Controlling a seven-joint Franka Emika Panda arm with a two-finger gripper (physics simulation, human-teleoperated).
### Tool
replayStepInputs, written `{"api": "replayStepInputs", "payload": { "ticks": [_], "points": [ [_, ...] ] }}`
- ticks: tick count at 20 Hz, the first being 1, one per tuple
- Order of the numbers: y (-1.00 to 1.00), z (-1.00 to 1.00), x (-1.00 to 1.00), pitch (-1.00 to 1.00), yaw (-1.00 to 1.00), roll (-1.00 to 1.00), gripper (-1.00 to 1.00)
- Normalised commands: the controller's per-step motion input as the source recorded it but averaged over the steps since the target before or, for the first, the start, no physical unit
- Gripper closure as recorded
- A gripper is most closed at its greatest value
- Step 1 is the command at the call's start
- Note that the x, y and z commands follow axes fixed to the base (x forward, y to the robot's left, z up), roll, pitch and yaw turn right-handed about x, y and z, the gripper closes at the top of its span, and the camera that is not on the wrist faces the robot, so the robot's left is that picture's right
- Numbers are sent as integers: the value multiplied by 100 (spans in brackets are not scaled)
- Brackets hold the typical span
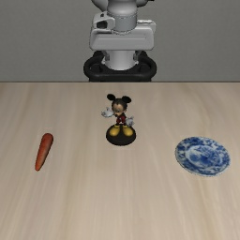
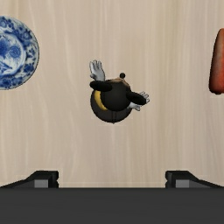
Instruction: Pick up the carrot and put it on the plate
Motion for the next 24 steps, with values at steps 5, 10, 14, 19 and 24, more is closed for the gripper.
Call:
{"api": "replayStepInputs", "payload": {
  "ticks": [5, 10, 14, 19, 24],
  "points": [
    [-100, 0, 0, 0, 0, 0, -100],
    [-100, 0, 0, 0, 0, 0, -100],
    [-100, 0, 0, 0, 0, 0, -100],
    [-80, 0, 20, 0, 0, 0, -100],
    [0, 0, 100, 0, 0, 0, -100]
  ]
}}
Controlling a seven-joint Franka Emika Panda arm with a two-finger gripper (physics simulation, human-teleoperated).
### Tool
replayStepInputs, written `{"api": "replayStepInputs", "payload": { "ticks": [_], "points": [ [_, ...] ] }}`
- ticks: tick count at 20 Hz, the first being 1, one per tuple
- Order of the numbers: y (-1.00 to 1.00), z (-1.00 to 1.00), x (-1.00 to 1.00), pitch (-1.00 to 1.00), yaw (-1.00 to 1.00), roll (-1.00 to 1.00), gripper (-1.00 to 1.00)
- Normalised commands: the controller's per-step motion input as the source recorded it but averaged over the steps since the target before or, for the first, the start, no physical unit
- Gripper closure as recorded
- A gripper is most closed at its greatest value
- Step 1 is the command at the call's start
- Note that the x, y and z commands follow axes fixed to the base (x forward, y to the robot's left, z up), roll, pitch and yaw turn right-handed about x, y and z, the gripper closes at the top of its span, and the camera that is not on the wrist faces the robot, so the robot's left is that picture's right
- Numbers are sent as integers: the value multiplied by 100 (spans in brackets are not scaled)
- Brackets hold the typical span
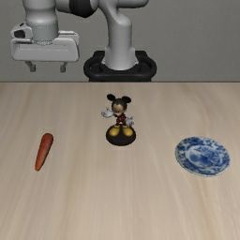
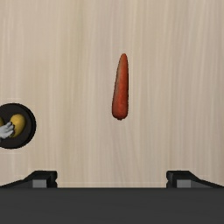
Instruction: Pick up the carrot and put it on the plate
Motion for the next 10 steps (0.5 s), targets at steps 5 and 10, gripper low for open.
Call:
{"api": "replayStepInputs", "payload": {
  "ticks": [5, 10],
  "points": [
    [0, 0, 100, 0, 0, 0, -100],
    [-40, -40, -20, 0, 0, 0, -100]
  ]
}}
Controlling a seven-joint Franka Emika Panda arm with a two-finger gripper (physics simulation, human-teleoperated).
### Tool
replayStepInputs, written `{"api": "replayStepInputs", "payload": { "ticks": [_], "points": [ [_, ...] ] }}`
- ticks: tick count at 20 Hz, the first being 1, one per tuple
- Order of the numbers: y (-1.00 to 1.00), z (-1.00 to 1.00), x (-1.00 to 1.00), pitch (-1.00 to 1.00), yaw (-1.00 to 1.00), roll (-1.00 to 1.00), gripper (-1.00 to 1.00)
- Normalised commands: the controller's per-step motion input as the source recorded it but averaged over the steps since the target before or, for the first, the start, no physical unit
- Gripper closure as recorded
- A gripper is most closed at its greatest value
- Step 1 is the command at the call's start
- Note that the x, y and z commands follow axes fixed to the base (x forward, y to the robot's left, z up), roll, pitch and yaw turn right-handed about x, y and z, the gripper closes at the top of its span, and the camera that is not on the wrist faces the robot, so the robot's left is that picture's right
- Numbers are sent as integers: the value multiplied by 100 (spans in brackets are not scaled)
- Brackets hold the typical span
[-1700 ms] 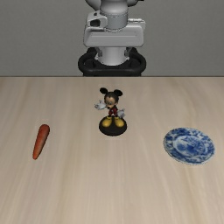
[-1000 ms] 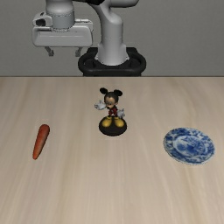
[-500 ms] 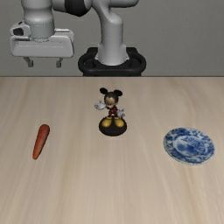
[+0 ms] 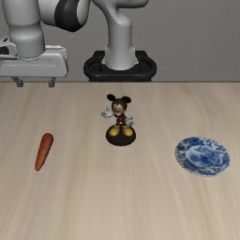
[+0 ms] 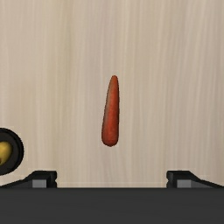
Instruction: Pick up the carrot and put it on the plate
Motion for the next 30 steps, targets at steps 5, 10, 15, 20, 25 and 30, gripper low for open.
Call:
{"api": "replayStepInputs", "payload": {
  "ticks": [5, 10, 15, 20, 25, 30],
  "points": [
    [0, -100, 0, 0, 0, 0, -100],
    [0, -100, 0, 0, 0, 0, -100],
    [0, -80, 20, 0, 0, 0, -100],
    [0, -80, 20, 0, 0, 0, -100],
    [0, 0, 0, 0, 0, 0, 100],
    [0, 20, 0, 0, 0, 0, 100]
  ]
}}
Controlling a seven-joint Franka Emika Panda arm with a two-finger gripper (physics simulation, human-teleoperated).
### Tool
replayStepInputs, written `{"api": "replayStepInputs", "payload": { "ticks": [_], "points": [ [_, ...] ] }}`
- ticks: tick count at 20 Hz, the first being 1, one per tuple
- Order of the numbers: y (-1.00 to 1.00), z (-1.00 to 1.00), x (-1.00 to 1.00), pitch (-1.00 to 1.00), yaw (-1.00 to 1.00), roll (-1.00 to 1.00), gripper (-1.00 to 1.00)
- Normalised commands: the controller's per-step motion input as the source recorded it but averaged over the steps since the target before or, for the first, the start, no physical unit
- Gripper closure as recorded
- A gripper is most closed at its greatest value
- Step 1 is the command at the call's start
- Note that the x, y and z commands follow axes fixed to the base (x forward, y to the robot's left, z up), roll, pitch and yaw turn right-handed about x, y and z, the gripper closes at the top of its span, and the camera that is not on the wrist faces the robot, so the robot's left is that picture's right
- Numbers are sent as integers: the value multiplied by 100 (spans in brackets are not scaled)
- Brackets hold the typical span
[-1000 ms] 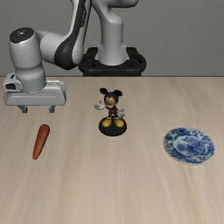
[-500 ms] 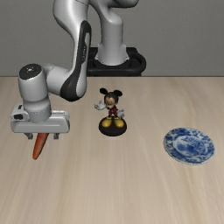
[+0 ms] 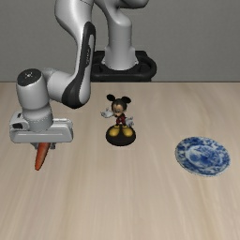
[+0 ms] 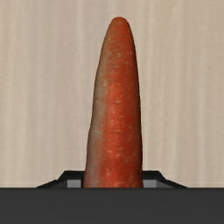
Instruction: Pick up the carrot and put it on the plate
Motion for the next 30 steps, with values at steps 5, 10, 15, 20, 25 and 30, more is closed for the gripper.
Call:
{"api": "replayStepInputs", "payload": {
  "ticks": [5, 10, 15, 20, 25, 30],
  "points": [
    [0, 100, 0, 0, 0, 0, 100],
    [0, 80, 20, 0, 0, 0, 100],
    [0, 0, 100, 0, 0, 0, 100],
    [20, 0, 80, 0, 0, 0, 100],
    [100, 0, 0, 0, 0, 0, 100],
    [100, 0, 0, 0, 0, 0, 100]
  ]
}}
